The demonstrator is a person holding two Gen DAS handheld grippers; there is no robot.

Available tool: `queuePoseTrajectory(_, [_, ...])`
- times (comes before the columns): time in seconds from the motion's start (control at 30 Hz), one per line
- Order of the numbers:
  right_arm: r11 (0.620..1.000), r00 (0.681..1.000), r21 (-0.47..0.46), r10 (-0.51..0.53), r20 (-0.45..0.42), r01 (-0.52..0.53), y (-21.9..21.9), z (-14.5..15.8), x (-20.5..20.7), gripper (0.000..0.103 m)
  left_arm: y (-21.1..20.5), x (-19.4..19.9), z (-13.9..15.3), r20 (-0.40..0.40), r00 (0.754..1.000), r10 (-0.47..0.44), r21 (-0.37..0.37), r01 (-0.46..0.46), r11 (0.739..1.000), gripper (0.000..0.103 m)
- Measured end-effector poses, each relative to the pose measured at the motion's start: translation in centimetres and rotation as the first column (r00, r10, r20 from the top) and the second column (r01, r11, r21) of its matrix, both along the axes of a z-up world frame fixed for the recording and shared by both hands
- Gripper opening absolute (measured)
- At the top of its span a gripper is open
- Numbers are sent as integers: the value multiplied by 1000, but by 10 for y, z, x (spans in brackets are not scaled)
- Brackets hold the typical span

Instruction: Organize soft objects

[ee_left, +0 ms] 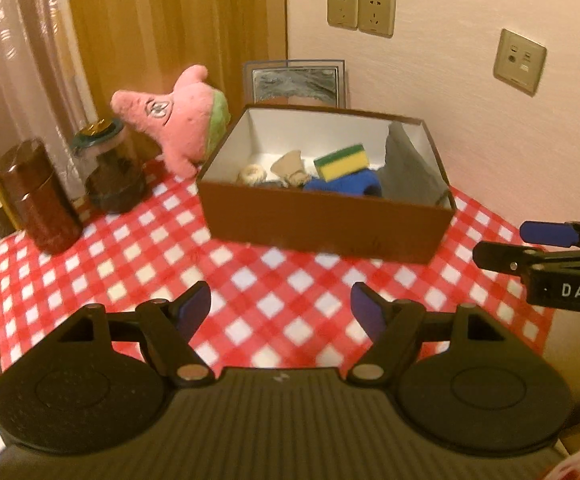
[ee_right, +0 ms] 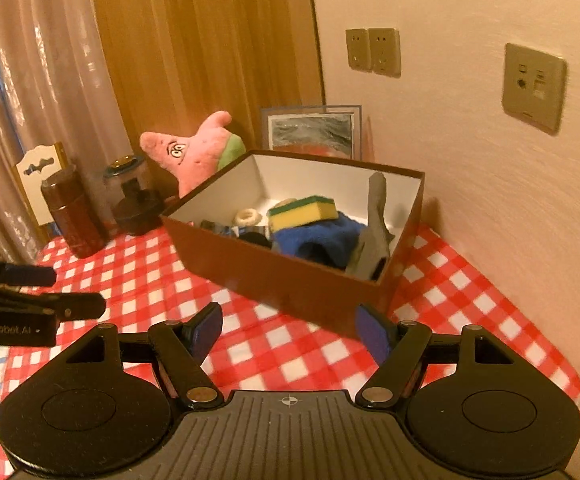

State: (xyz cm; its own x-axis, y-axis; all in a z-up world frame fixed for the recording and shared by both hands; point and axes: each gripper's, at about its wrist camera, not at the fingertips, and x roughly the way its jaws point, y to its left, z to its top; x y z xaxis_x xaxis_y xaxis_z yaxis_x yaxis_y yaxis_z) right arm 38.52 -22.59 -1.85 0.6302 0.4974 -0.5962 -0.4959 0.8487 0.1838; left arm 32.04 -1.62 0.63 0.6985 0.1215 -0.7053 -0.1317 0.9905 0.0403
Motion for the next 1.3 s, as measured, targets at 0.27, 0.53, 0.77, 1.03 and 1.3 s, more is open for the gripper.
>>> queuePoseTrajectory(0.27, [999, 998, 43, -31, -58, 34, 9, 2, -84, 73, 10, -91, 0, -18, 1000, 4, -24, -4, 1000, 75])
queuePoseTrajectory(0.53, [998, 996, 34, -56, -73, 58, 27, 3, -183, 73, 25, -179, -2, -23, 1000, 4, -35, -5, 999, 75])
queuePoseTrajectory(0.77, [995, 992, 34, -92, -83, 95, 32, 6, -265, 73, 28, -253, -1, -21, 999, -40, -35, 39, 999, 75])
queuePoseTrajectory(1.03, [994, 989, 27, -101, -108, 105, 33, 8, -329, 73, 22, -305, 3, -22, 998, -64, -53, 62, 997, 75])
queuePoseTrajectory(1.3, [995, 989, 24, -97, -114, 100, 29, 8, -351, 73, 14, -323, 9, -6, 998, -55, -57, 55, 997, 75])
